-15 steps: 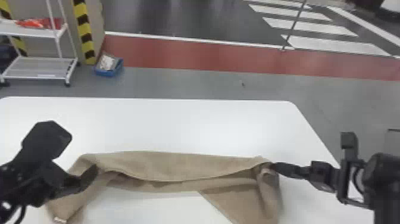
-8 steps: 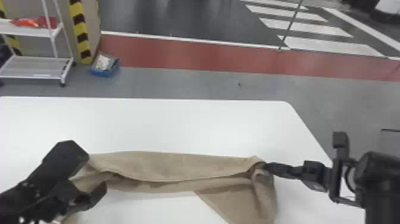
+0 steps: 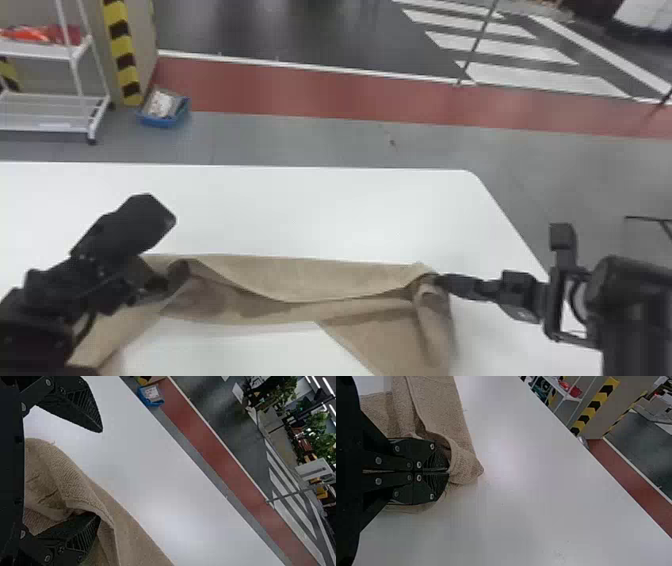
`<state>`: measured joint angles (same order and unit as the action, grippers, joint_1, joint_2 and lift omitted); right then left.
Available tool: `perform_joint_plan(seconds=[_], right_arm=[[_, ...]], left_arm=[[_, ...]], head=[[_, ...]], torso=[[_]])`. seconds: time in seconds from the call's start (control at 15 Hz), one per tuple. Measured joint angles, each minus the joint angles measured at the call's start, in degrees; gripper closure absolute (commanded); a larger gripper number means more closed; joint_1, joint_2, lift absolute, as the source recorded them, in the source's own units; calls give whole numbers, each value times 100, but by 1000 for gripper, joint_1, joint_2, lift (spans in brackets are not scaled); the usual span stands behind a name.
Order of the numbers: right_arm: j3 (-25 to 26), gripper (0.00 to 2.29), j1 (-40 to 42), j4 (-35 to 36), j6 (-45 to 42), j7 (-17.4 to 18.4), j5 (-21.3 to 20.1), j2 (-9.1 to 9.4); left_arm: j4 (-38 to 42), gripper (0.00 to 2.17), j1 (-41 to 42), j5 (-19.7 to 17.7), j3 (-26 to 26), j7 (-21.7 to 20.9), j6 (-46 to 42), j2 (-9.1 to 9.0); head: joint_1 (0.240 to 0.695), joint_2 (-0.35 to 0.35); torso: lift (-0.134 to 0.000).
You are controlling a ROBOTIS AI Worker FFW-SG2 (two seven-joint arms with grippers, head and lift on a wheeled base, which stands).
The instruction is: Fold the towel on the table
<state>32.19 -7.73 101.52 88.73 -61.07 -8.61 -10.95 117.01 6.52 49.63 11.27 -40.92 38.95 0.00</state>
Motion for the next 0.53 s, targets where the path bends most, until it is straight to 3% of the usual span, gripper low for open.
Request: perform_joint_plan(seconds=[0.27,0.53], right_arm=[[-15,1649,65,-1,-17,-11,0,5],[-45,1649,114,-1,-33,-36,0,6]], left_arm=[[-725,201,-864,76,288,52,217,0],[-2062,201,-1499,109,574,1089,194,0]], head=[[695,-263],[695,-244]], torso=[[-124],[-124]])
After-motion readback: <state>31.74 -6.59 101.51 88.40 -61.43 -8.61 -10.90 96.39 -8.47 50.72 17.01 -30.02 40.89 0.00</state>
